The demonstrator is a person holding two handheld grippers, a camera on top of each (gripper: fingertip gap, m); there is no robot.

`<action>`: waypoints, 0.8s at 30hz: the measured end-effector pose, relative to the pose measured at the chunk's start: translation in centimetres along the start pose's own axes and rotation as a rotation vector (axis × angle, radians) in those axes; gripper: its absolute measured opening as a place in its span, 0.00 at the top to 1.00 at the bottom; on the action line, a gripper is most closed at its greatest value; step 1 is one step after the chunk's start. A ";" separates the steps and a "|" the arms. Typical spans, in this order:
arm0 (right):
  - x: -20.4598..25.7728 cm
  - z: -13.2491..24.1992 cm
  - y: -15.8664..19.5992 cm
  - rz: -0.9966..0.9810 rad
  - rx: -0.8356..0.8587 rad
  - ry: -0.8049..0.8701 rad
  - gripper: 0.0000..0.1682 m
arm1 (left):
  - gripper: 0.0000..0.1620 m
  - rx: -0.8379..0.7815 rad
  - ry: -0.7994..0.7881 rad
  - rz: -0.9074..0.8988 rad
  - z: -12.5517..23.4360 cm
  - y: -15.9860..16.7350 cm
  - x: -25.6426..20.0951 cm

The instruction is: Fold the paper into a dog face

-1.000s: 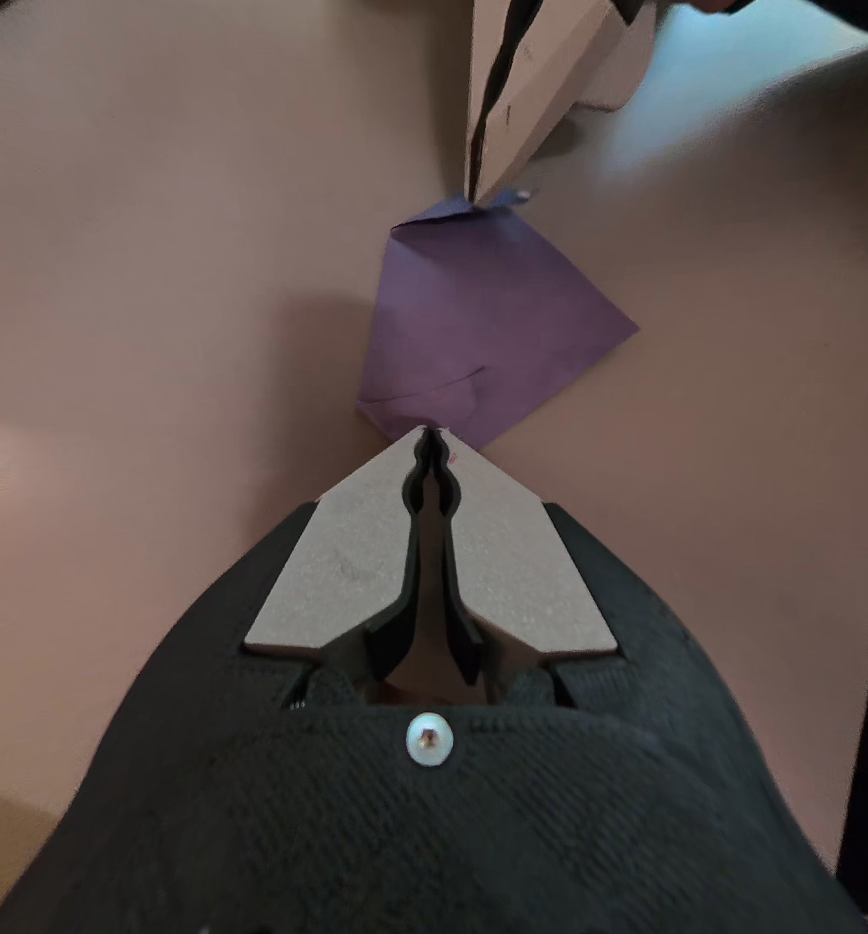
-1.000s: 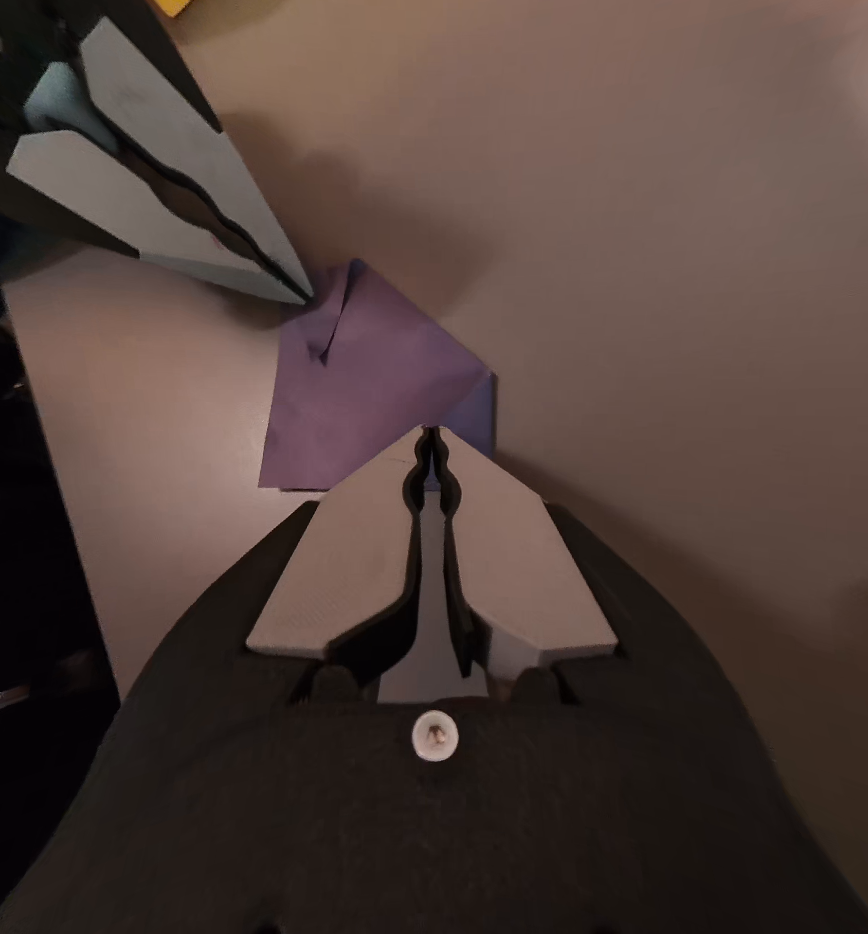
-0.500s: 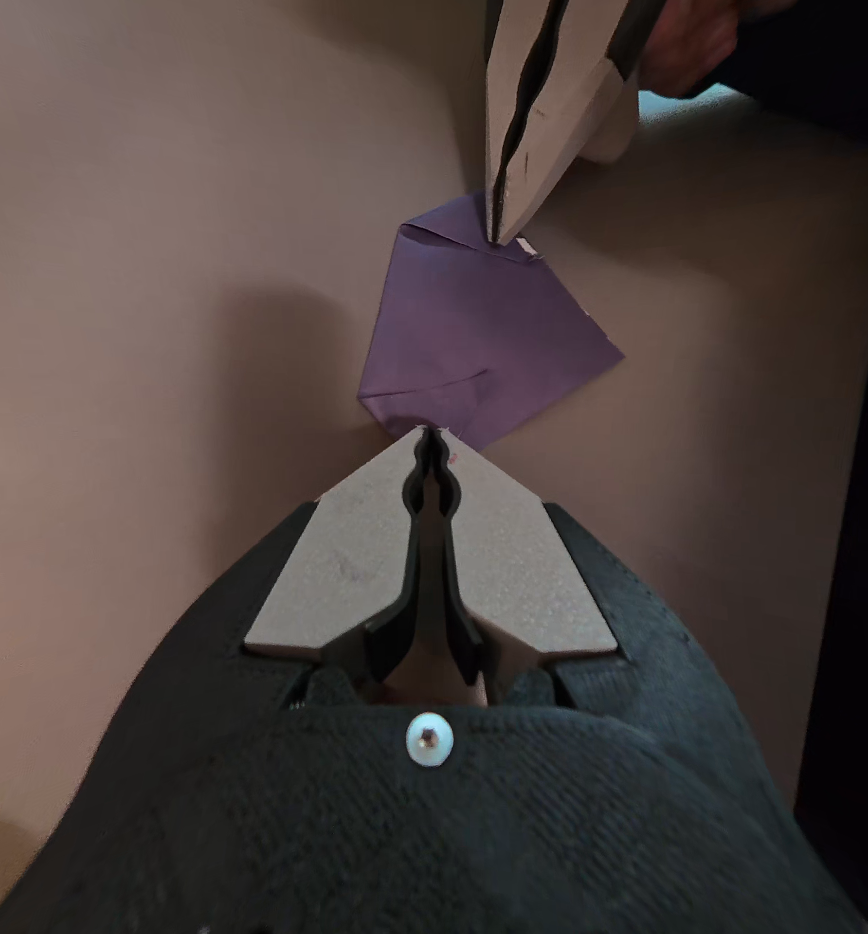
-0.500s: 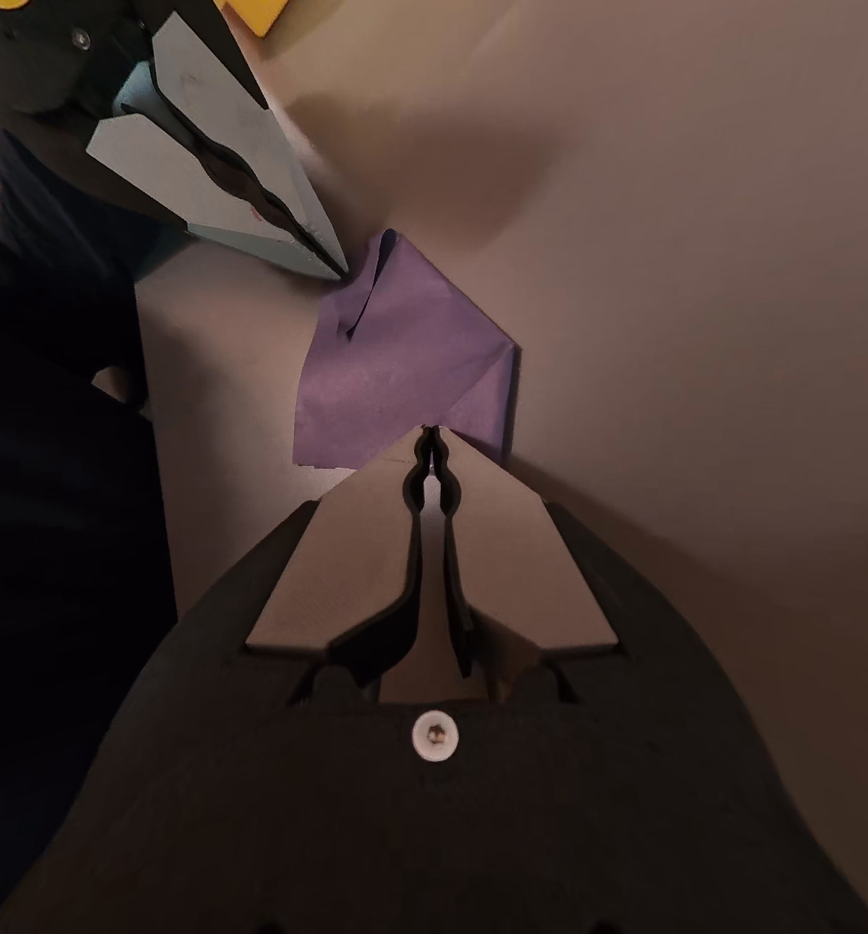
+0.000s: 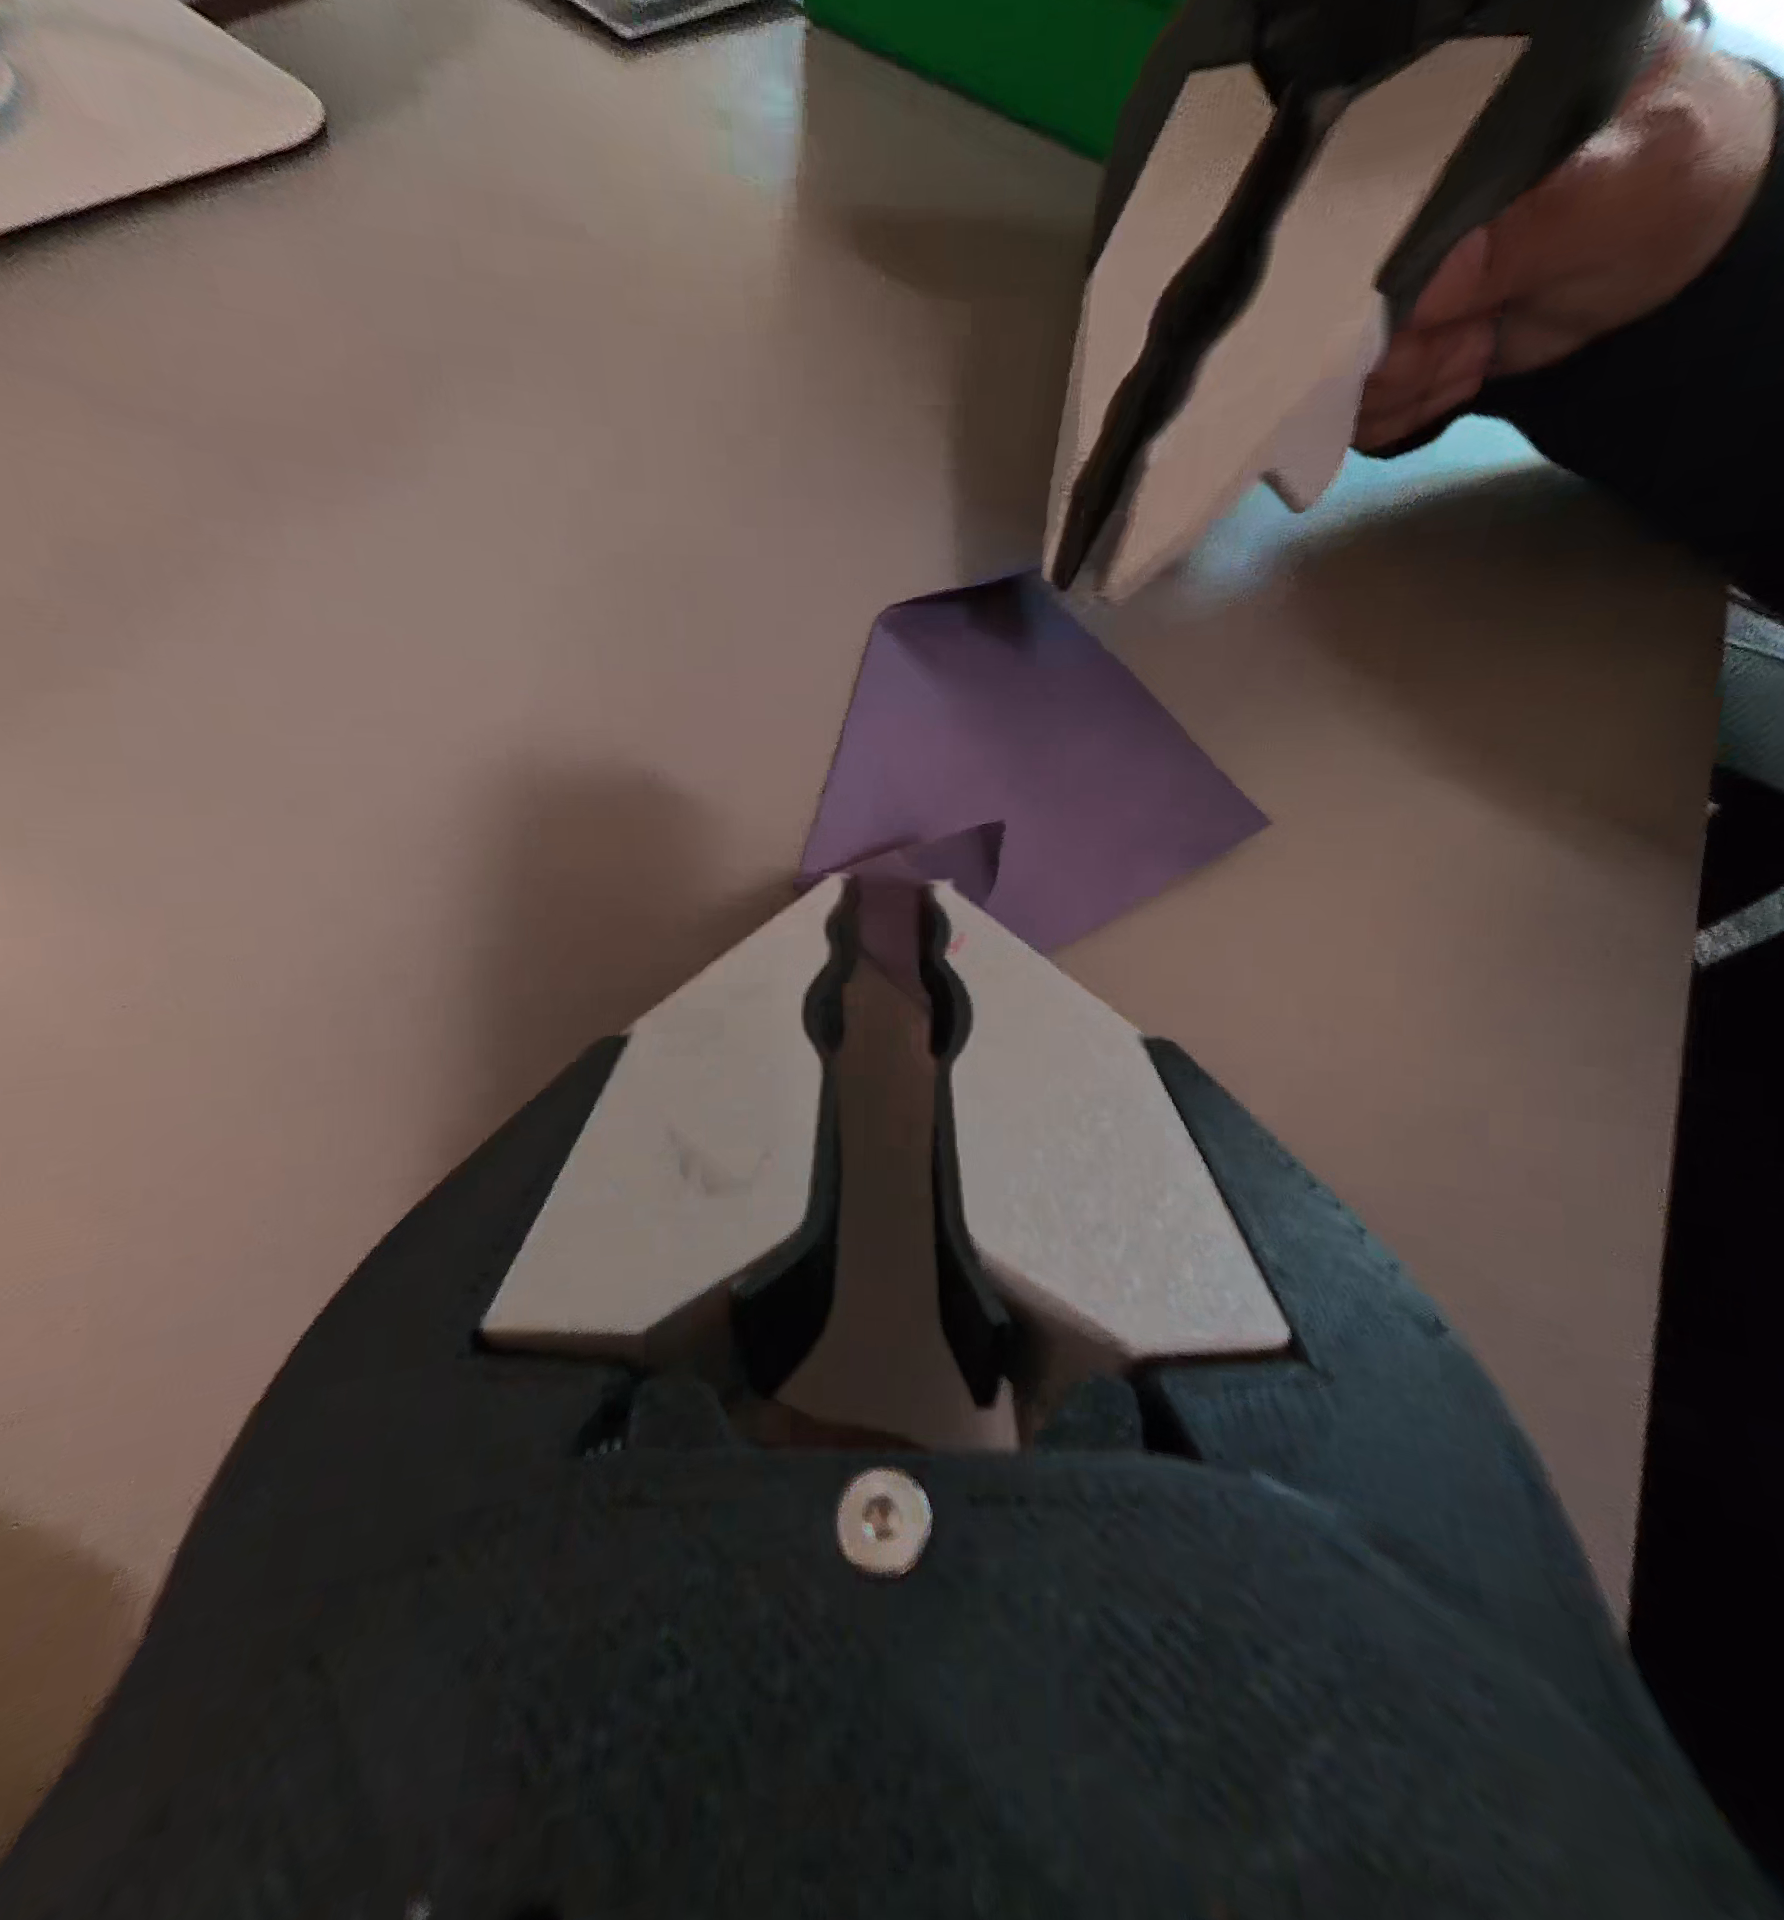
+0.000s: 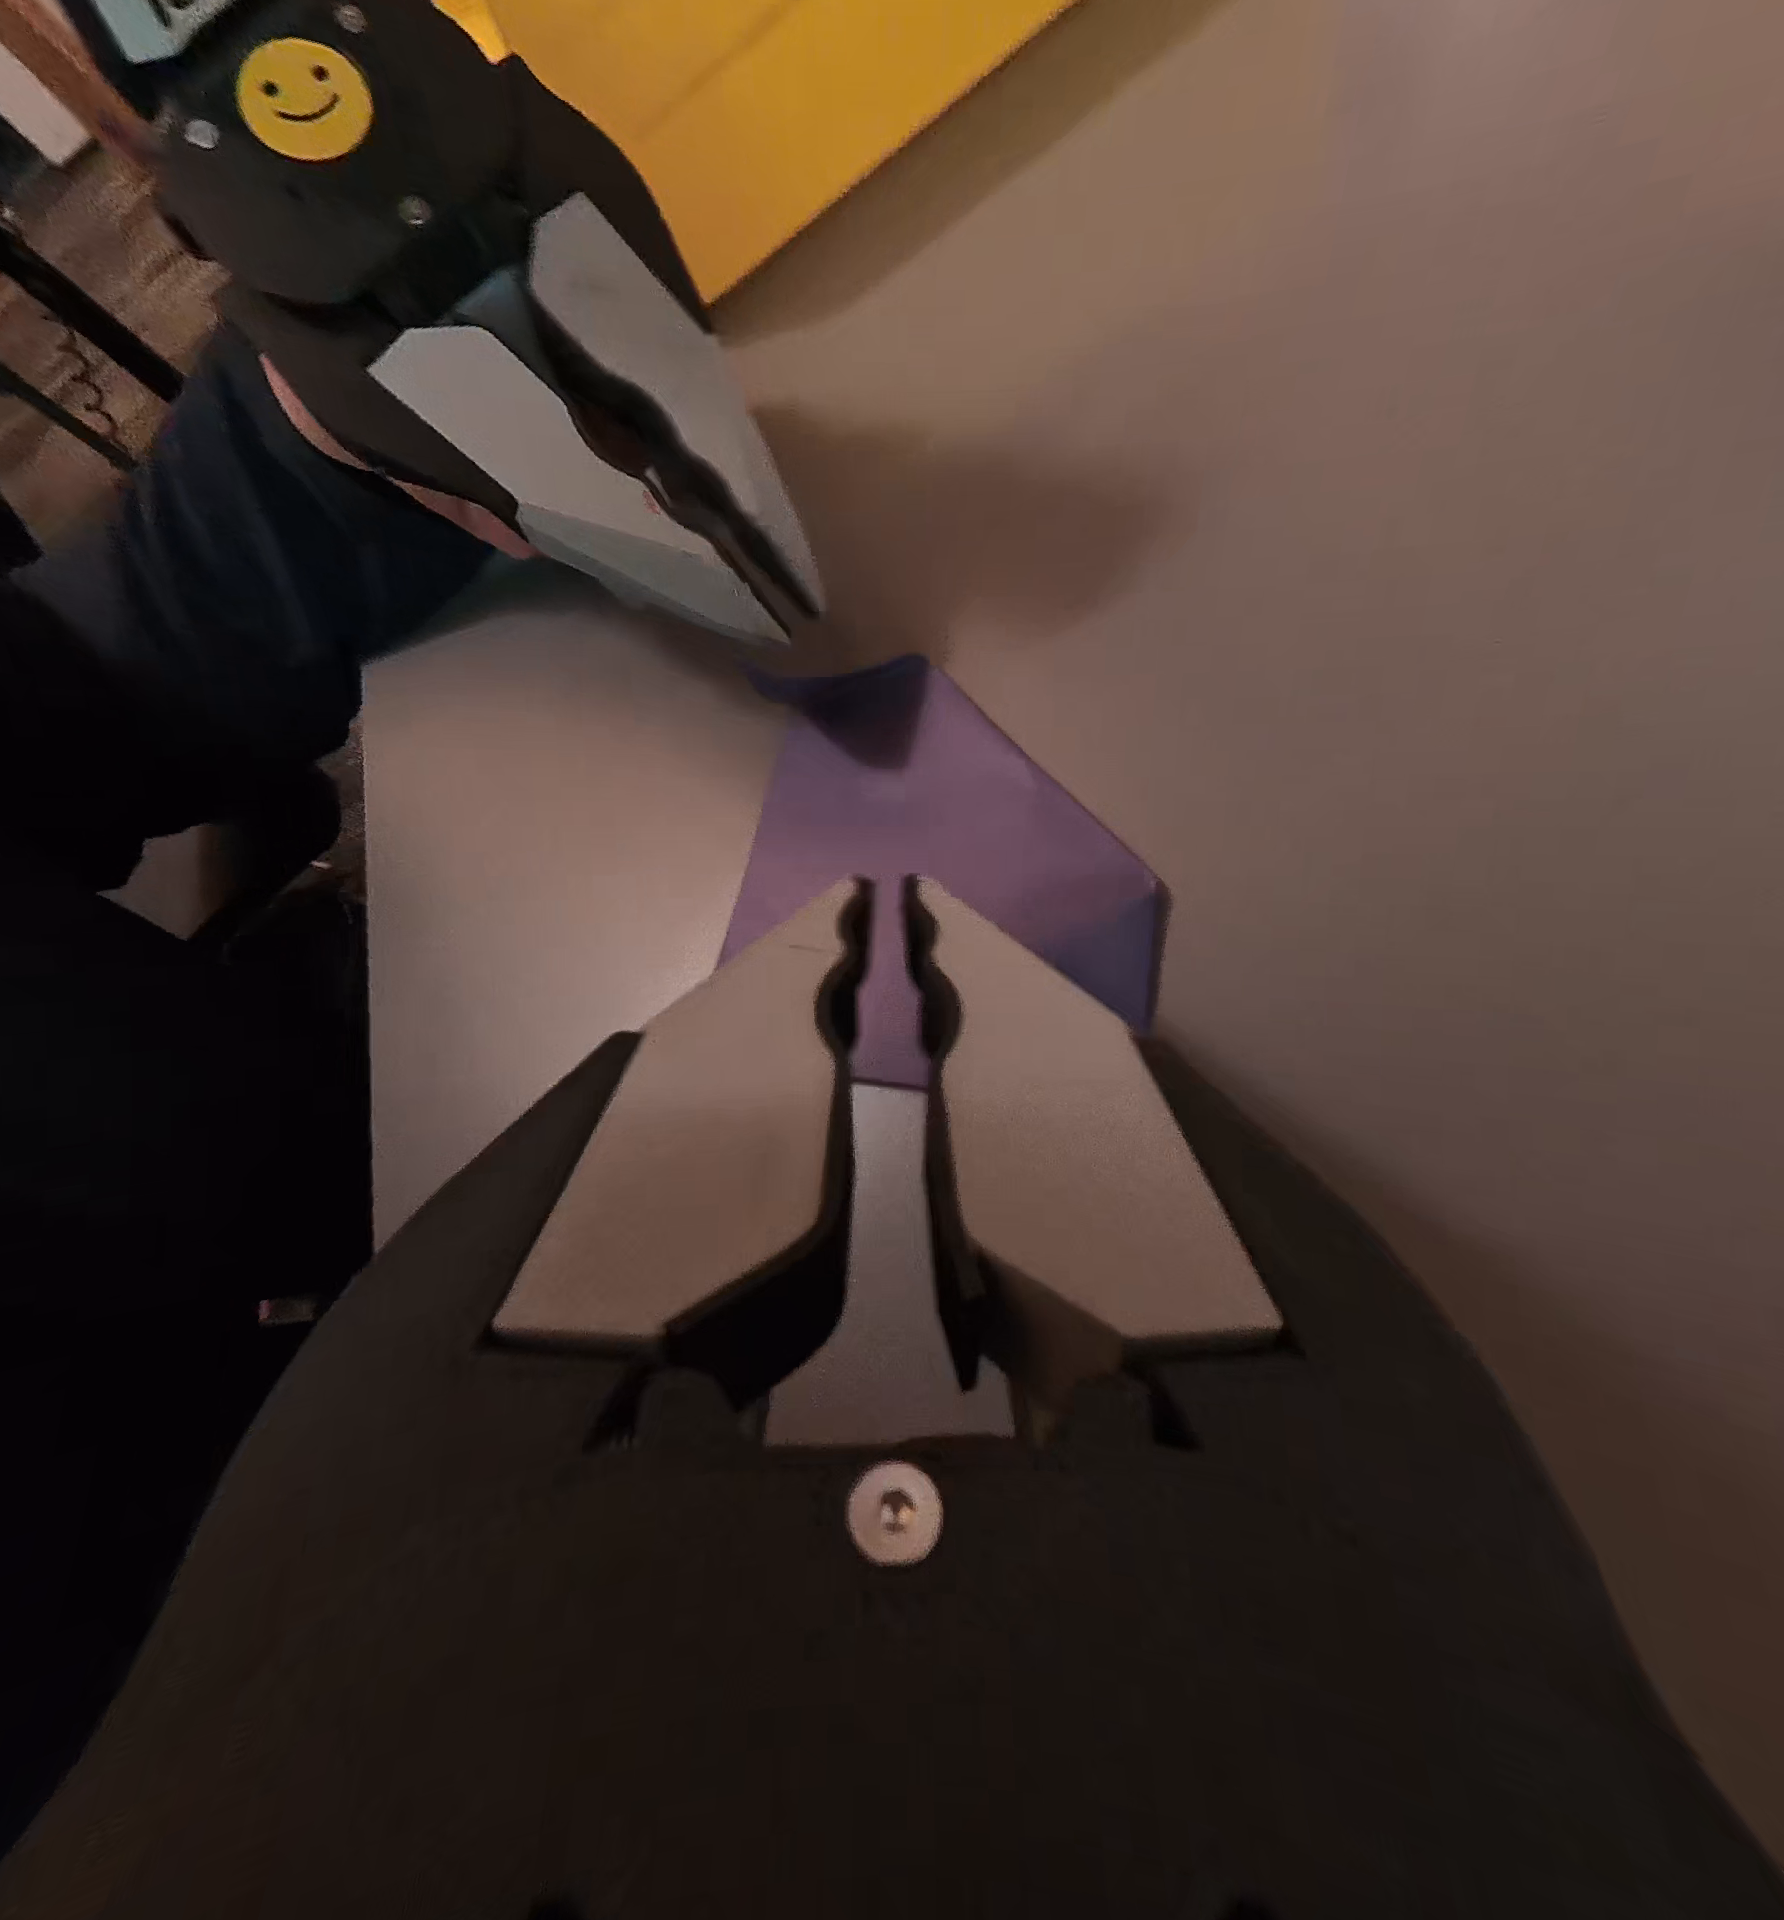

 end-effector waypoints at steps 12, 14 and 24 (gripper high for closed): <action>1.5 -5.3 -1.3 0.232 0.259 0.050 1.00 | 0.83 0.054 -0.229 -0.058 -0.7 1.0 -1.1; 1.5 -5.8 -1.4 0.218 0.272 0.043 1.00 | 0.87 0.070 -0.288 -0.080 -1.3 0.7 -0.7; 1.2 -7.0 -1.2 0.161 0.230 0.025 1.00 | 1.00 -0.018 -0.197 0.090 -1.4 -0.6 0.2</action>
Point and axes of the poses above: each gripper's, where its closed fingertips meet, z back along the fingers, y out of its underside, x = y × z across the jaws, the point moved 4 cm from there along z, back along the fingers, and after that the axes turned 6 degrees about z, right-handed, at the moved point
